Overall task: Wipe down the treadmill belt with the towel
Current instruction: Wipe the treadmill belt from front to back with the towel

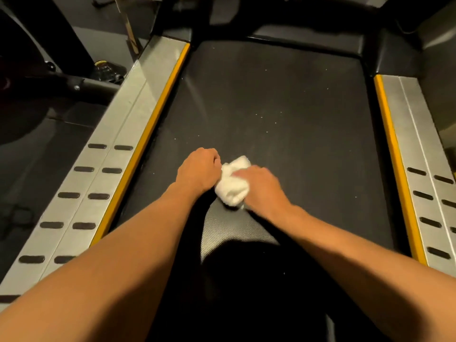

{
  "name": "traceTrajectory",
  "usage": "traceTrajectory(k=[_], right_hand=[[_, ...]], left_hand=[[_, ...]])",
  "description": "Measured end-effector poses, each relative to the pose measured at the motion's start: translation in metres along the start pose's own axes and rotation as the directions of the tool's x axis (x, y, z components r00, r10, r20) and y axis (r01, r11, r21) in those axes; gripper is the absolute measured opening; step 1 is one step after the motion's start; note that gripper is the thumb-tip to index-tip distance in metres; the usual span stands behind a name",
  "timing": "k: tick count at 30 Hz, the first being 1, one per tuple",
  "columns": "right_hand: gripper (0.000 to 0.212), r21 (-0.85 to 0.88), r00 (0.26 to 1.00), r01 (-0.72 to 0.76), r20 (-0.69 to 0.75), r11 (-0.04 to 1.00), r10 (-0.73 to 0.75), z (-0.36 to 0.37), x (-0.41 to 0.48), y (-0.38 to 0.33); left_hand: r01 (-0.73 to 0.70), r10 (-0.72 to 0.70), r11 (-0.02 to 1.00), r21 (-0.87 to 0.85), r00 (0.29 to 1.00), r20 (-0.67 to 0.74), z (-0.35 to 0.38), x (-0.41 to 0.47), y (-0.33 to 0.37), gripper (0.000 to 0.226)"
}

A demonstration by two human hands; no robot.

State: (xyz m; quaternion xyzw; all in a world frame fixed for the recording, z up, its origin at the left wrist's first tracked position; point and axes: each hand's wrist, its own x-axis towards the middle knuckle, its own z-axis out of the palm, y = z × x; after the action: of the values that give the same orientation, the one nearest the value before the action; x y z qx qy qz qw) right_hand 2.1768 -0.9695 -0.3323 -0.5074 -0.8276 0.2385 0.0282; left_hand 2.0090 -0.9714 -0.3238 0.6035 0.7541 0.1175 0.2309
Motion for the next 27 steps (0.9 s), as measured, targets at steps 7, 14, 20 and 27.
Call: traceTrajectory(k=[7, 14, 20, 27], right_hand=[[0.007, -0.132, 0.898, 0.430, 0.162, 0.893, -0.409, 0.024, 0.007, -0.066], [0.018, -0.040, 0.884, 0.453, 0.151, 0.891, -0.443, 0.060, 0.004, -0.103], [0.009, -0.111, 0.912, 0.404, 0.122, 0.908, -0.391, 0.055, 0.014, -0.120], [0.004, -0.082, 0.888, 0.422, 0.238, 0.903, -0.393, 0.079, -0.037, -0.155]], left_hand=[[0.108, -0.107, 0.994, -0.008, 0.994, 0.035, -0.018, -0.018, -0.044, 0.025], [0.128, -0.128, 0.991, 0.039, 0.992, 0.007, -0.055, -0.032, -0.085, 0.024], [0.167, -0.167, 0.986, 0.011, 0.984, 0.062, -0.053, -0.072, -0.109, 0.023], [0.253, -0.251, 0.967, -0.024, 0.966, 0.063, -0.052, -0.129, -0.106, 0.041]])
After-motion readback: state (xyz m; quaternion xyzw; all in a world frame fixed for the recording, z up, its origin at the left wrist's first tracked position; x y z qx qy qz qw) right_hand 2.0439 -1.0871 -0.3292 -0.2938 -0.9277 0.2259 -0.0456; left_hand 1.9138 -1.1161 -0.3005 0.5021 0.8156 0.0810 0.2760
